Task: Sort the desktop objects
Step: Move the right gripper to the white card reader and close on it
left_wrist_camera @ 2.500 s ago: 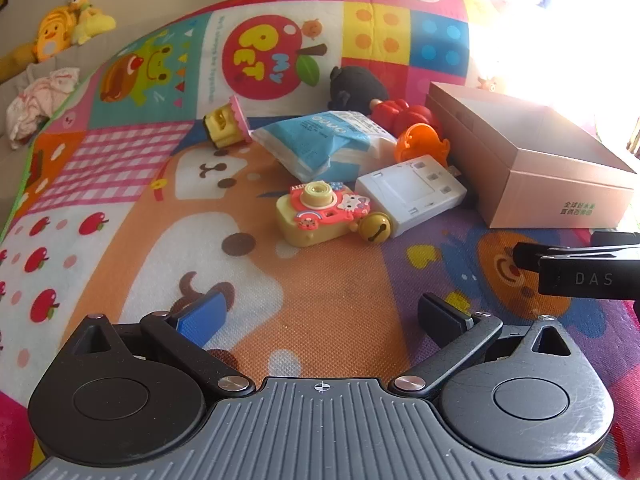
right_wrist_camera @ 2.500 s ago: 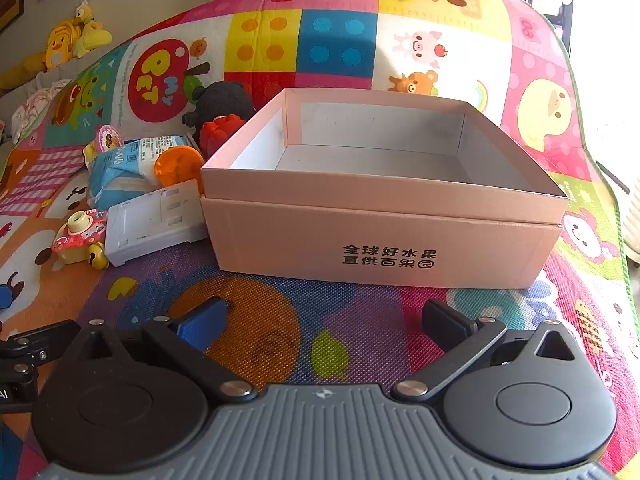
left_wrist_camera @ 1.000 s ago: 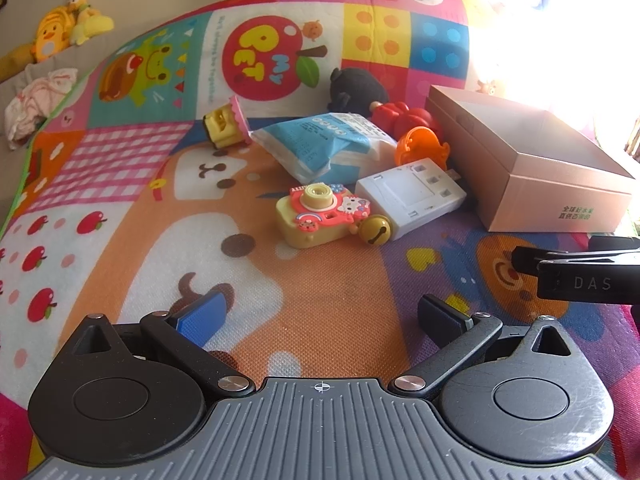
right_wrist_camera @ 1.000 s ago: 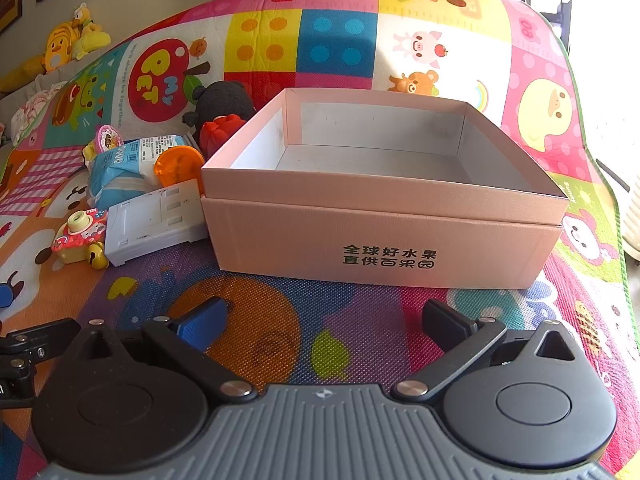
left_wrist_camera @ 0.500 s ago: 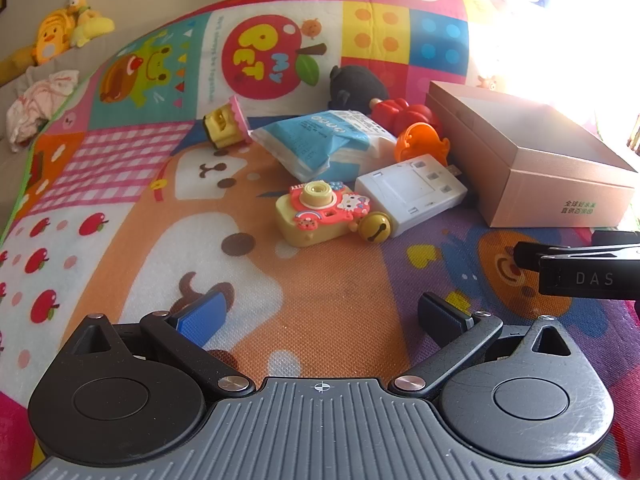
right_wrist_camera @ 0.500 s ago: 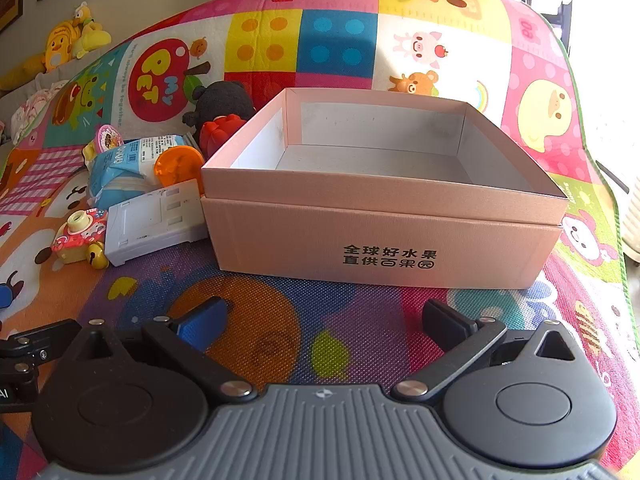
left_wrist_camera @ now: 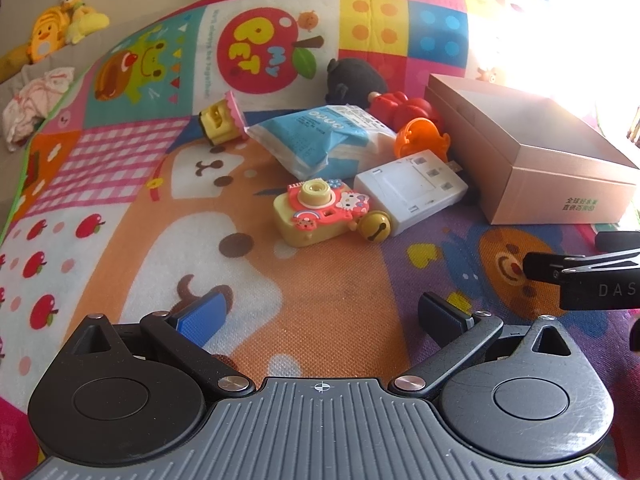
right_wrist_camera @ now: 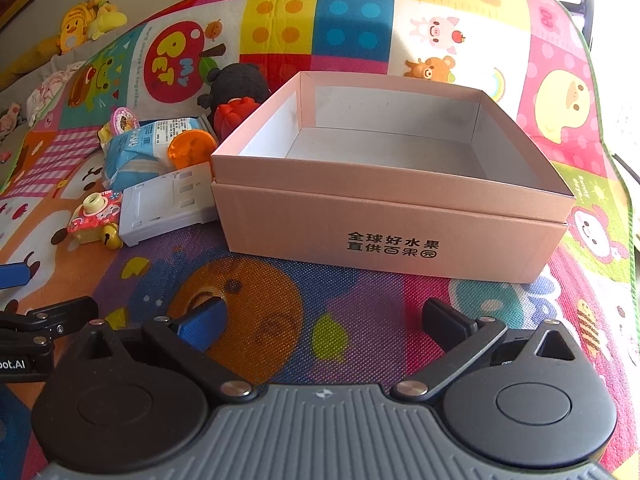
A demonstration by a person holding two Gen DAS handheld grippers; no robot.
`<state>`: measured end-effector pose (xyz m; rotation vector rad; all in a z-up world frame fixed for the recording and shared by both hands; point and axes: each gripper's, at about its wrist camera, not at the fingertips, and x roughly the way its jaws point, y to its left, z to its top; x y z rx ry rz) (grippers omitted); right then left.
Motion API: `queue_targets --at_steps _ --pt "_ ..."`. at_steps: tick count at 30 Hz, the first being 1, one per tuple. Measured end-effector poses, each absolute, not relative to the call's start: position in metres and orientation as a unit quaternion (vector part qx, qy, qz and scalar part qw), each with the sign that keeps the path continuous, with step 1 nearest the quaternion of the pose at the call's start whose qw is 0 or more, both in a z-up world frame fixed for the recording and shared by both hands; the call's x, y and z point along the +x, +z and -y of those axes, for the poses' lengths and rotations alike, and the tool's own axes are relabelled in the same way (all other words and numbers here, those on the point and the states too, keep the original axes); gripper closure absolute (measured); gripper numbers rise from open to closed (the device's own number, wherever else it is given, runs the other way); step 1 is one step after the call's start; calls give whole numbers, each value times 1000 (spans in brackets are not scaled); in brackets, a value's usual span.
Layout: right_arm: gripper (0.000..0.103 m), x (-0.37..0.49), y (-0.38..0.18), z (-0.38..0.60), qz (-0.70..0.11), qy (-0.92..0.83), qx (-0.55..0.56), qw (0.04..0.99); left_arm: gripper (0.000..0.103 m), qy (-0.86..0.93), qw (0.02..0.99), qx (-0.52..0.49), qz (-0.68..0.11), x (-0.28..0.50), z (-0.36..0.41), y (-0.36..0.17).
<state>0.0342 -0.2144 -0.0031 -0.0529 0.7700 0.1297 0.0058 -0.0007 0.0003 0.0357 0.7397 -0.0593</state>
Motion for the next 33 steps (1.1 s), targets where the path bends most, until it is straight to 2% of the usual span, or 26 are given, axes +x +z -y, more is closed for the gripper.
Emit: queue_targets --at_steps 12,17,21,26,28,30,33 --pt "0 36 -2 214 -384 66 -33 920 0 -41 932 25 -359 30 16 8" --pt "0 30 -2 214 -376 82 -38 922 0 -30 944 97 -313 55 35 11" --pt "0 26 0 209 -370 120 -55 920 0 27 951 93 -292 63 11 14" --pt "0 -8 23 163 -258 172 -167 936 0 76 952 54 -290 59 -38 19" --pt "7 -13 31 140 -223 190 -199 935 0 81 953 20 -290 56 -56 20" --pt "21 -5 33 117 -219 211 -229 925 0 81 953 -20 -290 51 -73 22" --pt "24 23 28 92 -251 205 -231 917 0 88 954 -62 -281 44 -89 22"
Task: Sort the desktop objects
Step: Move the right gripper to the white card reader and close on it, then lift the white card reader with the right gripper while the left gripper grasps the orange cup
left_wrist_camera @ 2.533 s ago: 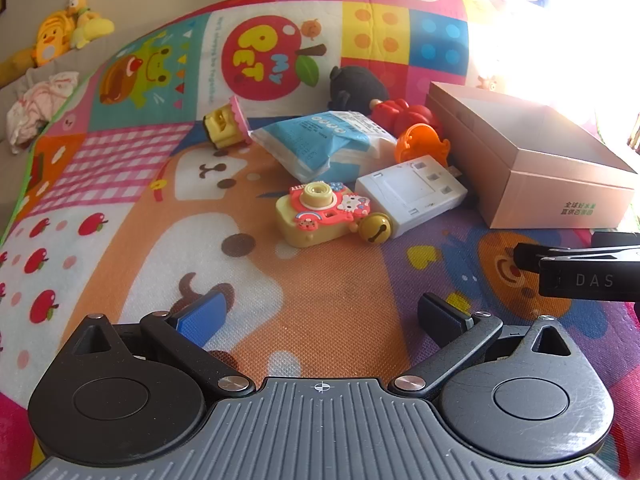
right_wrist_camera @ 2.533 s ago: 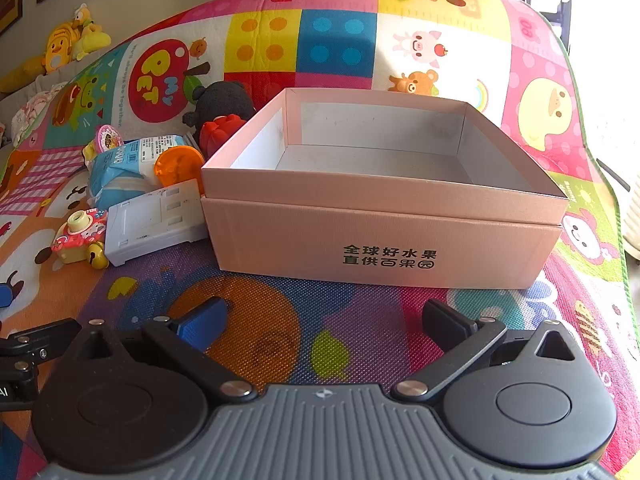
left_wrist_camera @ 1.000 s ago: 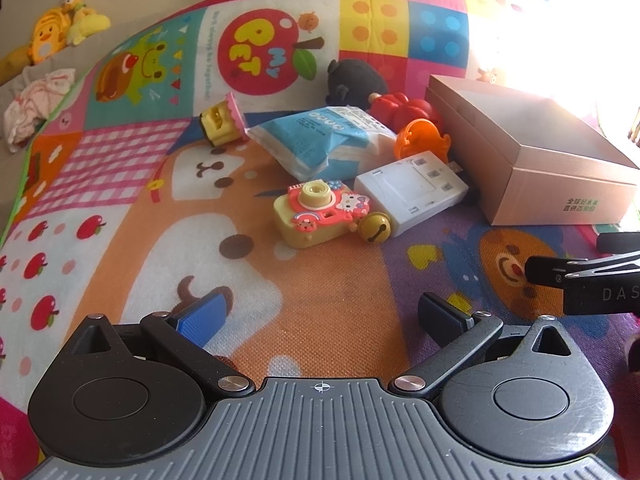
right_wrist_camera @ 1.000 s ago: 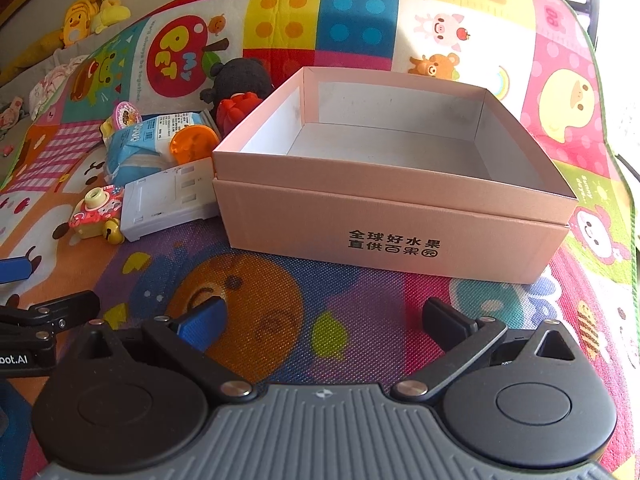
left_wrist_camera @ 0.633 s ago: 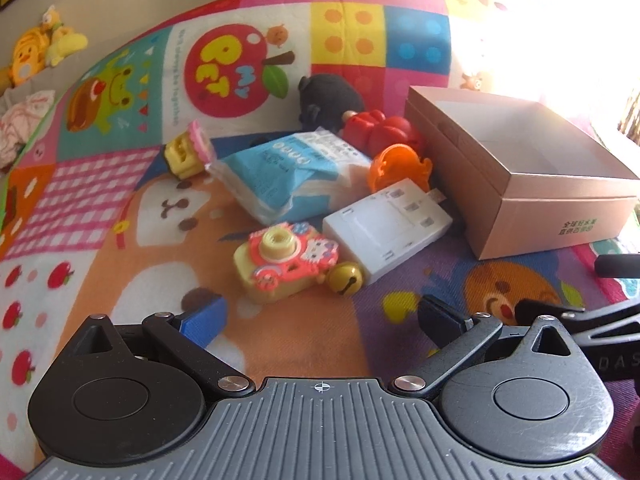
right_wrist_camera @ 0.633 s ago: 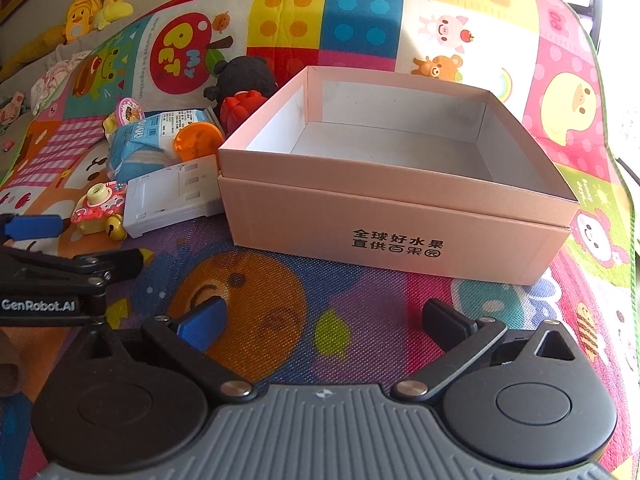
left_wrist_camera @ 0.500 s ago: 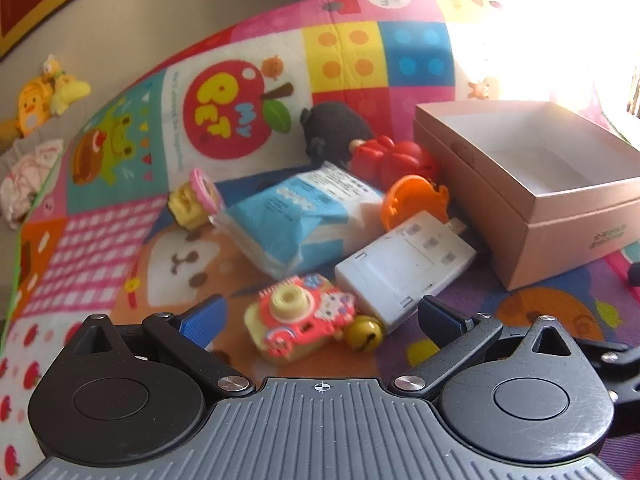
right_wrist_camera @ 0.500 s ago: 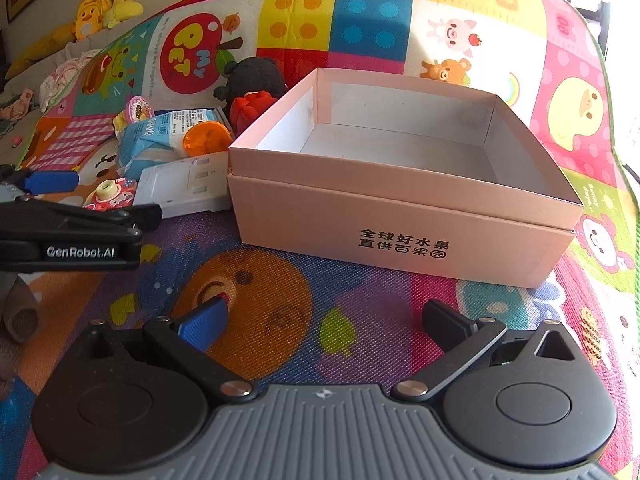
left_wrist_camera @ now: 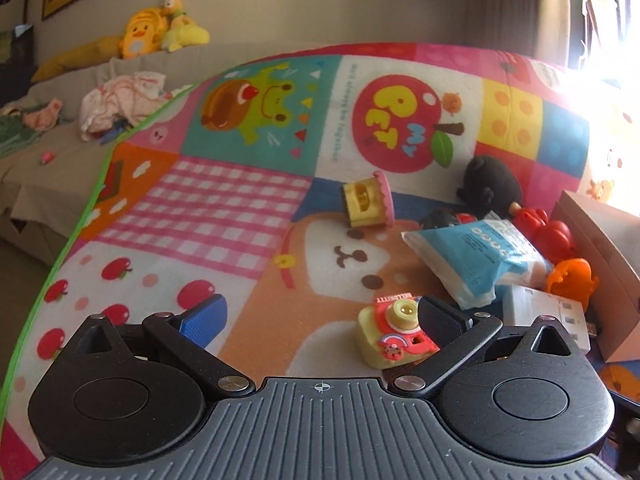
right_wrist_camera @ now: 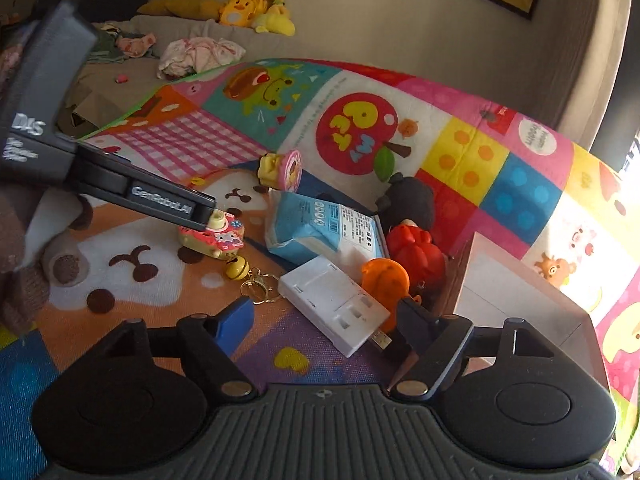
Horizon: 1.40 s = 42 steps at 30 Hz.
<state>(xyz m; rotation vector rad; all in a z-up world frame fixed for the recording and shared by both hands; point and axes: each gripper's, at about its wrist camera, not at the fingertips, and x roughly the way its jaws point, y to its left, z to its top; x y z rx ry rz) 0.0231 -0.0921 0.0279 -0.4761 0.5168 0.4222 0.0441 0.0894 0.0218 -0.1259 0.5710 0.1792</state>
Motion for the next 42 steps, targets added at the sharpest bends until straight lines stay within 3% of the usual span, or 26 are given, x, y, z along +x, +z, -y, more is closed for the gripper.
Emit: queue_targets --at_steps 8,13,15,17,28,31,33,36,38,42 --pt "24 82 14 69 -299 197 -198 912 0 79 951 -124 -274 40 -109 15" --pt "34 102 11 70 -337 227 -170 898 0 67 949 -143 -274 40 -113 13" --pt "43 90 15 75 -339 265 -172 886 0 66 948 -149 -275 40 -115 12" --pt "44 66 16 81 -331 289 -194 877 0 66 947 -153 -276 40 -116 12" --pt "44 -25 16 163 -310 234 -230 892 0 66 957 -101 -263 35 -95 16" --pt "35 -29 17 186 -309 196 -208 907 0 26 960 -79 -269 29 -76 18" --pt "19 -33 22 206 -311 181 -169 918 0 -7 962 -52 -268 27 -58 21" --pt "8 -42 30 228 -293 159 -128 934 0 -40 964 -3 -264 27 -26 25" --pt "2 -47 31 239 -286 140 -108 942 0 -56 962 10 -268 33 -11 27" --pt "0 -48 22 253 -305 121 -76 942 3 -65 957 29 -283 52 15 27"
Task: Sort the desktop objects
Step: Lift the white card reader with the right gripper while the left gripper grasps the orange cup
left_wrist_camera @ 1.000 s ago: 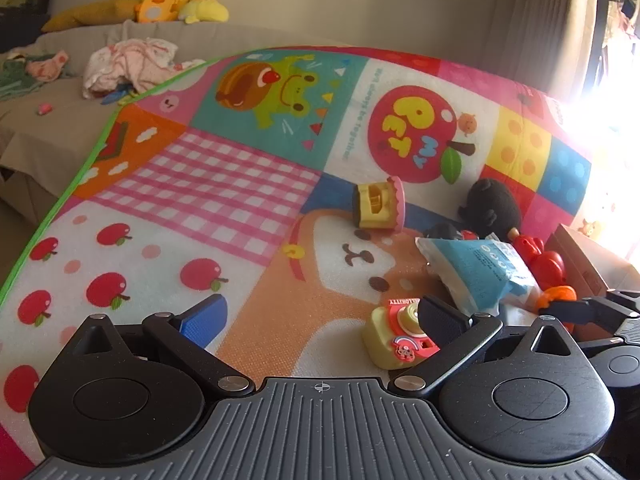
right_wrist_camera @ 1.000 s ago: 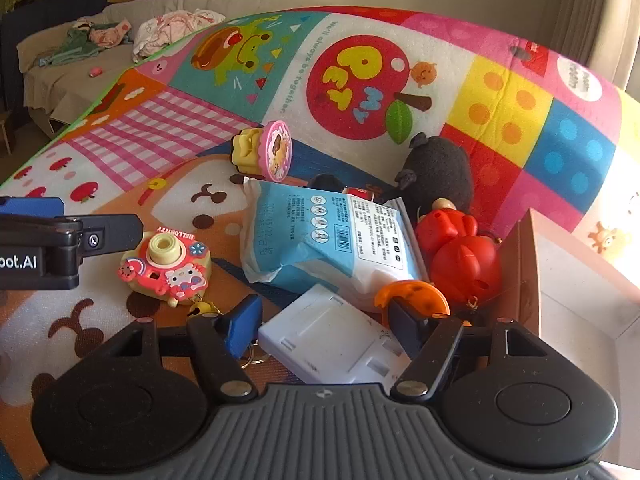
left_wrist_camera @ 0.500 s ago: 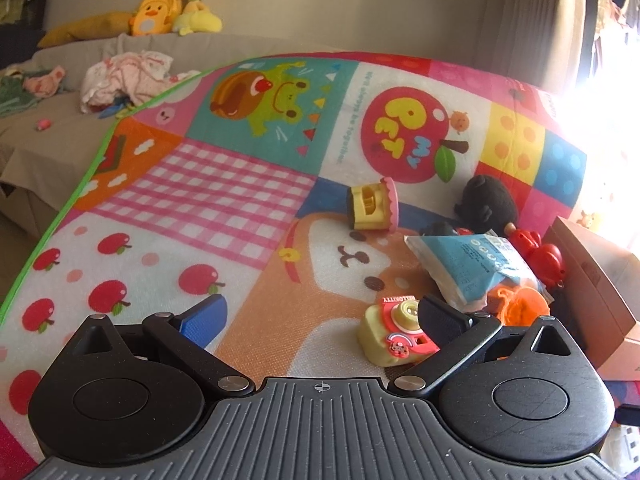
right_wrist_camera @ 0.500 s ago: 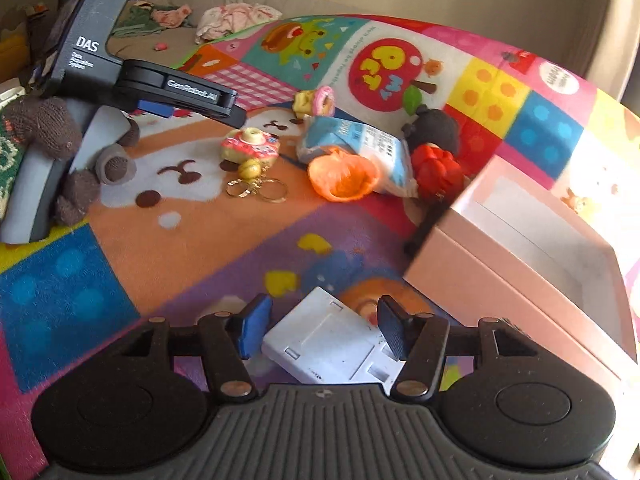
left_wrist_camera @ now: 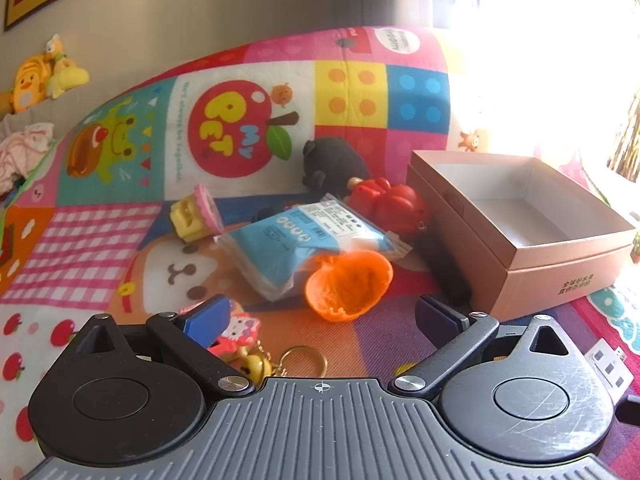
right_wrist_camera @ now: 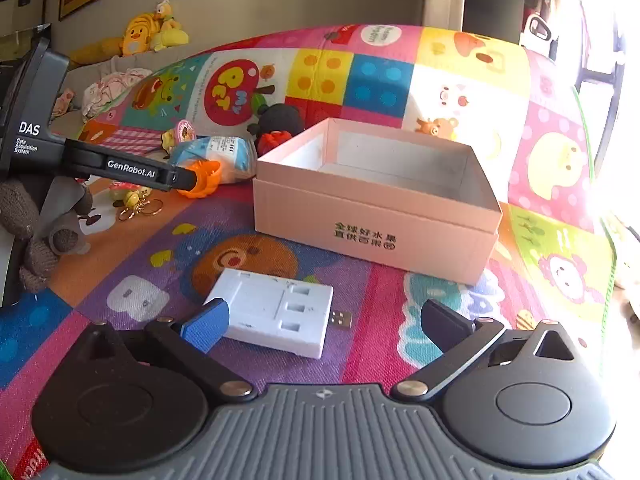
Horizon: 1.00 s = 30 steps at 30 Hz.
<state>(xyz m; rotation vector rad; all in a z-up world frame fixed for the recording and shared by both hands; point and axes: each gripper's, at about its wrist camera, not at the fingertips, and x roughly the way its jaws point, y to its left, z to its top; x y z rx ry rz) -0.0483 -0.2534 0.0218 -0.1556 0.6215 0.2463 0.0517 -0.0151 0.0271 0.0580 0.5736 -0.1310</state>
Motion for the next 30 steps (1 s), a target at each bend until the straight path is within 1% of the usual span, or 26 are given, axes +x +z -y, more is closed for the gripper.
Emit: queue_targets --at_steps 2,4,6,8,10,12,14,16,17,24,26,28,30 --pt "0 -48 20 256 -310 117 -66 941 7 -63 953 31 -294 63 24 25" --pt "0 -48 21 257 -304 119 -60 943 16 -59 947 25 -316 77 31 21" --pt "0 -44 17 255 -319 122 -61 938 18 -52 942 18 -331 86 36 18" --pt "0 -41 15 254 -330 123 -58 934 22 -45 940 24 -336 92 40 15" --pt "0 -38 14 255 -340 124 -51 931 35 -41 939 34 -338 93 44 13" --pt "0 -35 12 257 -352 121 -43 927 43 -40 939 35 -341 92 43 13" --pt "0 -31 9 257 -364 117 -39 923 49 -46 938 31 -342 89 41 14" --pt "0 -29 8 256 -370 116 -40 921 63 -54 937 30 -343 84 39 16" --pt "0 -29 8 255 -371 115 -43 921 64 -58 937 29 -344 81 38 16" --pt "0 -28 7 252 -373 112 -47 920 65 -84 932 18 -352 59 31 14" --pt "0 -28 6 251 -373 111 -48 920 59 -94 932 11 -349 53 29 14" --pt "0 -28 6 251 -373 111 -48 920 38 -88 936 5 -342 52 29 15" --pt "0 -28 6 251 -372 111 -47 920 30 -68 941 3 -333 58 28 15"
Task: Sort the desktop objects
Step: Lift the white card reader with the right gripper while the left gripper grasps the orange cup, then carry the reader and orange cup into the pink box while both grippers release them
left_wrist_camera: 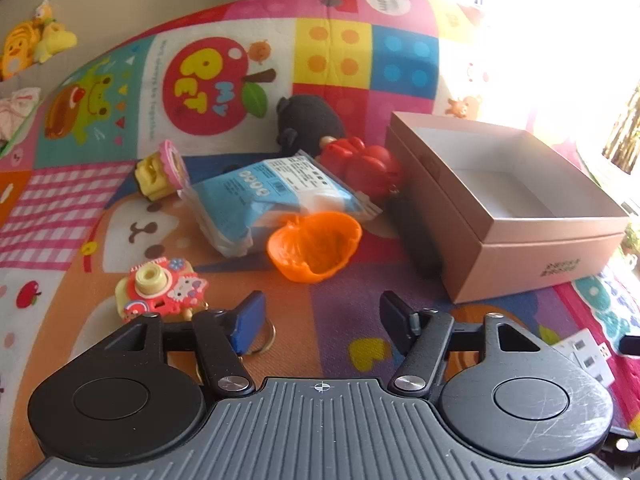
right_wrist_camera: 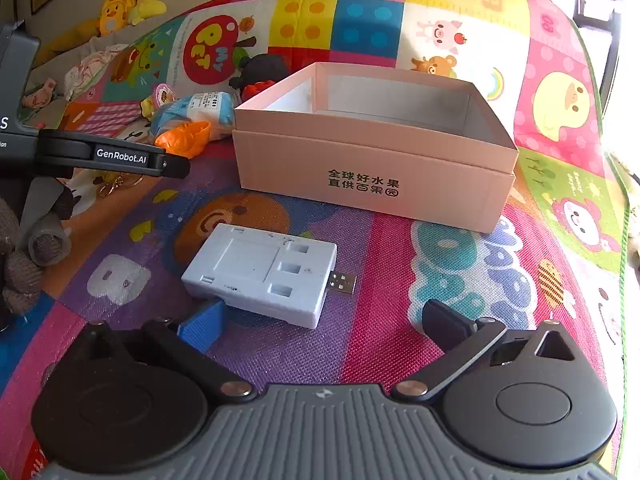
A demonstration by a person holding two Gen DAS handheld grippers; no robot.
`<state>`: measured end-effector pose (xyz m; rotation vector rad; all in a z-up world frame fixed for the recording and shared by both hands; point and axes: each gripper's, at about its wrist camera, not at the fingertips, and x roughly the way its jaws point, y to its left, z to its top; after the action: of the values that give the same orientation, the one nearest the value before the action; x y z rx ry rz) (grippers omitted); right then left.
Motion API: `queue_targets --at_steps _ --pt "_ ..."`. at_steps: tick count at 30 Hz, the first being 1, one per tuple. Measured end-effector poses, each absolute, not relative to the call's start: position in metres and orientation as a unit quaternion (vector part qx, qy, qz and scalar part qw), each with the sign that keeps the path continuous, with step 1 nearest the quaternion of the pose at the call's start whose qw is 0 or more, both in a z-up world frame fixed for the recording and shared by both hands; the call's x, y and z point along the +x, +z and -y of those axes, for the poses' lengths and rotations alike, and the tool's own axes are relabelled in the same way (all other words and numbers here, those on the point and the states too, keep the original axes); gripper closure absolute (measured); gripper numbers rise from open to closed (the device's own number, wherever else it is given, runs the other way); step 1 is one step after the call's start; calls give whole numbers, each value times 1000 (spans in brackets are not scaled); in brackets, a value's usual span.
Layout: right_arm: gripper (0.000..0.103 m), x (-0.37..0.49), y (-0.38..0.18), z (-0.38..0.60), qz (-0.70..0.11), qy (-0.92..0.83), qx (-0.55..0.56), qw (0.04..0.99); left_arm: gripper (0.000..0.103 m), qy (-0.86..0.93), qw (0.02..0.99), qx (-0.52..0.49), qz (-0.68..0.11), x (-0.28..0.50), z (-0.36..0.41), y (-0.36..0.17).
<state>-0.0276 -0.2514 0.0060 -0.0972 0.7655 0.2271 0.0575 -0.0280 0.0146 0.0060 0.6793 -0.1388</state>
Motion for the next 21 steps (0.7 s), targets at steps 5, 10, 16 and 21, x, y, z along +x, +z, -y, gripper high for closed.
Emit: queue_targets --at_steps 5,10,16,21 --pt "0 -27 6 252 -373 111 -46 920 29 -45 938 -24 -343 91 26 11" --pt "0 -27 6 252 -372 112 -45 920 37 -53 939 -20 -340 109 36 10" --pt "0 -26 6 253 -372 111 -39 921 41 -71 937 -2 -341 91 35 10" --pt "0 -25 6 252 -374 108 -43 920 41 -134 925 -6 -355 34 24 13"
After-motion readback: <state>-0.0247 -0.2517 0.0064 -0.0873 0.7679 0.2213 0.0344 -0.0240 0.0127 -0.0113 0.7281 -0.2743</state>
